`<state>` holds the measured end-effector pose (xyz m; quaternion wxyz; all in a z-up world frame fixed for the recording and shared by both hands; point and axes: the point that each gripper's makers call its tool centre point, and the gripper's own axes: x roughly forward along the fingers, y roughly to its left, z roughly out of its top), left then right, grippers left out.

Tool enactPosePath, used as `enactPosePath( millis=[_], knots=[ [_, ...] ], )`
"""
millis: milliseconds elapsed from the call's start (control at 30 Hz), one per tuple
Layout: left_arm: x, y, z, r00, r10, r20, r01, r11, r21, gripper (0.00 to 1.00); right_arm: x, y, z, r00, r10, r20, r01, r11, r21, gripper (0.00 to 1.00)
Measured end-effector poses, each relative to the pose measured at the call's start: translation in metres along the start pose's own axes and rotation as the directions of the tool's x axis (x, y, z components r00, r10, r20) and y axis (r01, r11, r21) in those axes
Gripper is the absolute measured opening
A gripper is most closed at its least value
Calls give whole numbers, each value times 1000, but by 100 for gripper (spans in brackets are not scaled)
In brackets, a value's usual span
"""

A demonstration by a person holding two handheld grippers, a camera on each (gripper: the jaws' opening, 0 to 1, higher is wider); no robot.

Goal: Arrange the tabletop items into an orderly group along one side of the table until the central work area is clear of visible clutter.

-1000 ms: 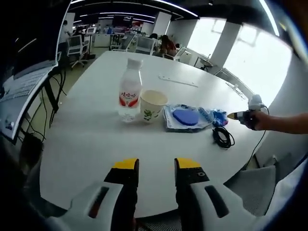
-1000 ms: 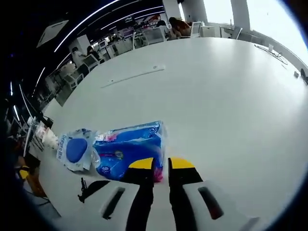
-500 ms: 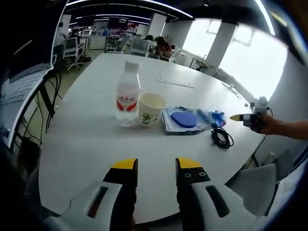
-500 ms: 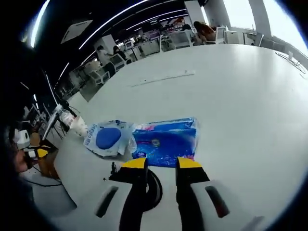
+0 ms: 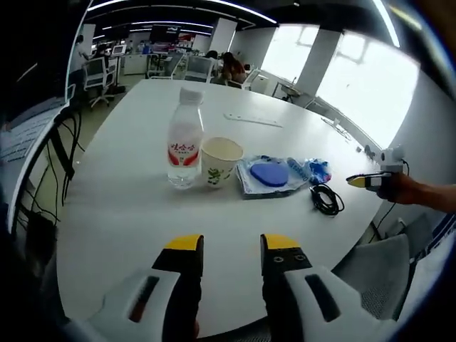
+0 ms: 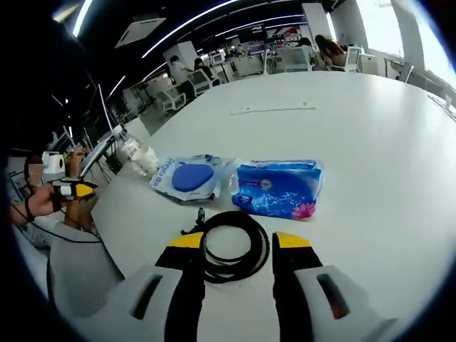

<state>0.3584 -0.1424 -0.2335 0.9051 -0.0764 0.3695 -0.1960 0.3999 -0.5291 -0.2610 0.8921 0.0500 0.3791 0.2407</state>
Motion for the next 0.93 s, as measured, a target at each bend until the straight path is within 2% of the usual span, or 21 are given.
enactPosePath(
  millis=[233, 533, 933],
  knots=[
    [3, 0, -5, 1000, -3, -4, 3, 1000, 6, 32, -13, 21, 2, 999, 28, 33, -28, 1000, -10, 40],
    [12, -2, -20, 1000, -1, -30, 3, 999, 43, 35, -18, 48, -2, 998, 53, 23, -52, 998, -47, 44],
    [13, -2, -24, 1000, 5, -29, -4, 999, 47, 36, -17, 64, -7, 997, 70, 22, -69, 997, -43, 47]
  ],
)
